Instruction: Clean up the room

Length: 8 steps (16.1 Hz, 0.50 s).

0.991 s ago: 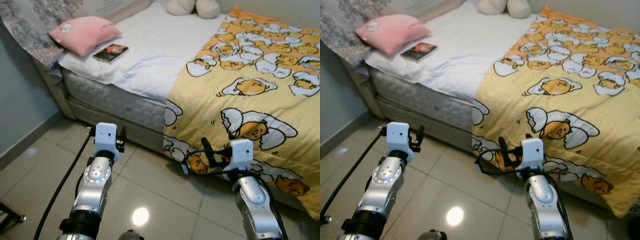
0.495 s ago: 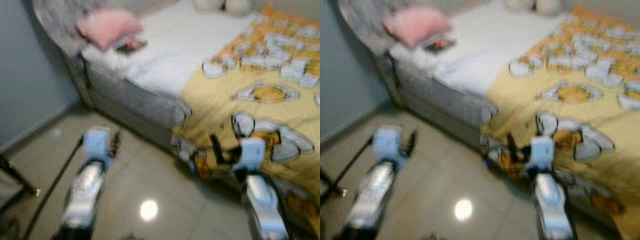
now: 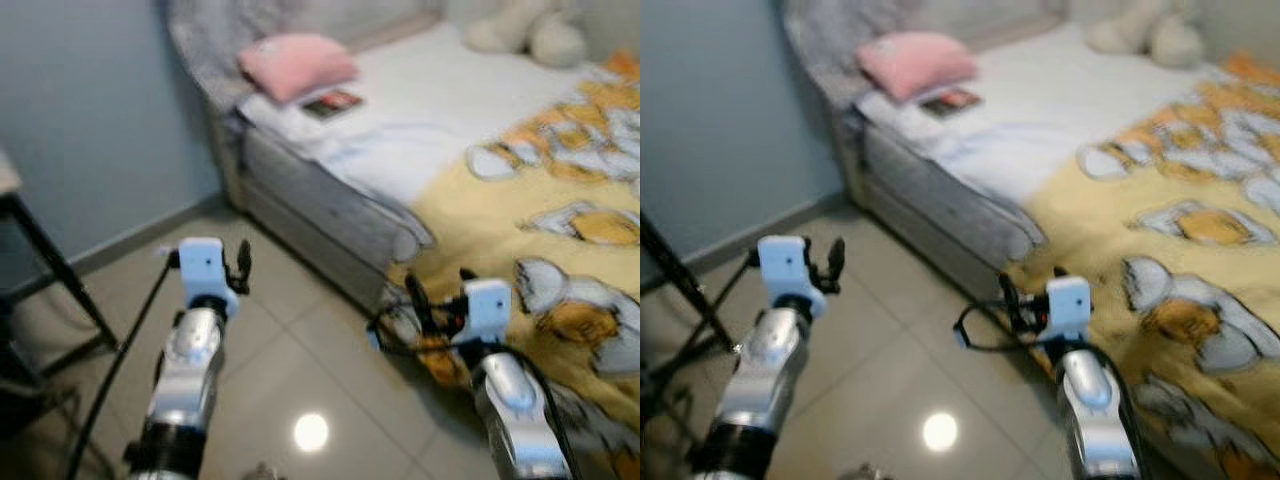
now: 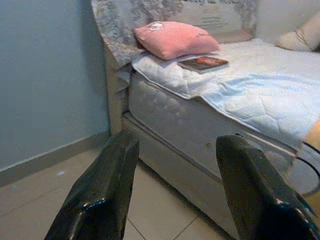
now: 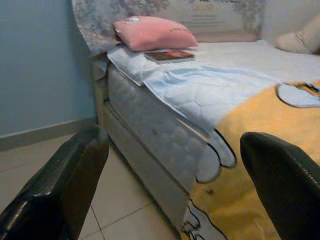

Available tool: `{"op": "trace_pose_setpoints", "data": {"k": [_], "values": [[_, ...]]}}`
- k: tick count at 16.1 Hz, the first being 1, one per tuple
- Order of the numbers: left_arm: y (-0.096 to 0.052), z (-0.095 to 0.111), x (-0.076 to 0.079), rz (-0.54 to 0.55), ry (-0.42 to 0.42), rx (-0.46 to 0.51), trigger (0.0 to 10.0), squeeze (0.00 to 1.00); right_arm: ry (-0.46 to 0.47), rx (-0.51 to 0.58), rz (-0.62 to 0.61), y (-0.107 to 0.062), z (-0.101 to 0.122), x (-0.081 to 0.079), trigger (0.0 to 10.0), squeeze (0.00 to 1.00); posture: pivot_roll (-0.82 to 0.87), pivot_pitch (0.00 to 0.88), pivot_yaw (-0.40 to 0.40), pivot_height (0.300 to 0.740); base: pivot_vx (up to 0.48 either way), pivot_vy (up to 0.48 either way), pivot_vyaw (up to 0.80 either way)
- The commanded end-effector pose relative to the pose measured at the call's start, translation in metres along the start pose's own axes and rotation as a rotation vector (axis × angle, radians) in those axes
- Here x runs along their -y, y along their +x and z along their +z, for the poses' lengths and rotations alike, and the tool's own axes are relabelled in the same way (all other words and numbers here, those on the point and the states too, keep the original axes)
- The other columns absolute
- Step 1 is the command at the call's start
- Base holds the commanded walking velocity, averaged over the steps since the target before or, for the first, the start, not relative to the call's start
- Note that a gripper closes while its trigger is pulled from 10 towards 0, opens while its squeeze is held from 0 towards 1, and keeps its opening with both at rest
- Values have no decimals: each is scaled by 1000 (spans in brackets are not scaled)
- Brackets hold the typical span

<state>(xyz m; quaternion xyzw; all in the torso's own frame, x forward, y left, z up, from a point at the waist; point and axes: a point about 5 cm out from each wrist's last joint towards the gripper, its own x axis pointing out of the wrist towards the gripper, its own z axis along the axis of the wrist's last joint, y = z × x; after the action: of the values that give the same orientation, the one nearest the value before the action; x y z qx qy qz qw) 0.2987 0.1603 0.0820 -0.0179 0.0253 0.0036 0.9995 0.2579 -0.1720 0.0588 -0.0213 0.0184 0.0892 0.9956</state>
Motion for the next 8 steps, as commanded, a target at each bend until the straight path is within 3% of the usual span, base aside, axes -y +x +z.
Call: {"op": "trace_pose_setpoints", "data": {"k": [1, 8], "values": [[3, 4, -3, 13, 1, 1, 10000, 0, 1, -9, 9, 1, -2, -2, 10000, 0, 33, 0, 12, 740, 480, 0, 506], [1, -6, -7, 32, 33, -48, 10000, 0, 9, -29, 1, -4, -7, 2, 10000, 0, 21, 0, 19, 740, 477, 0, 507]]}}
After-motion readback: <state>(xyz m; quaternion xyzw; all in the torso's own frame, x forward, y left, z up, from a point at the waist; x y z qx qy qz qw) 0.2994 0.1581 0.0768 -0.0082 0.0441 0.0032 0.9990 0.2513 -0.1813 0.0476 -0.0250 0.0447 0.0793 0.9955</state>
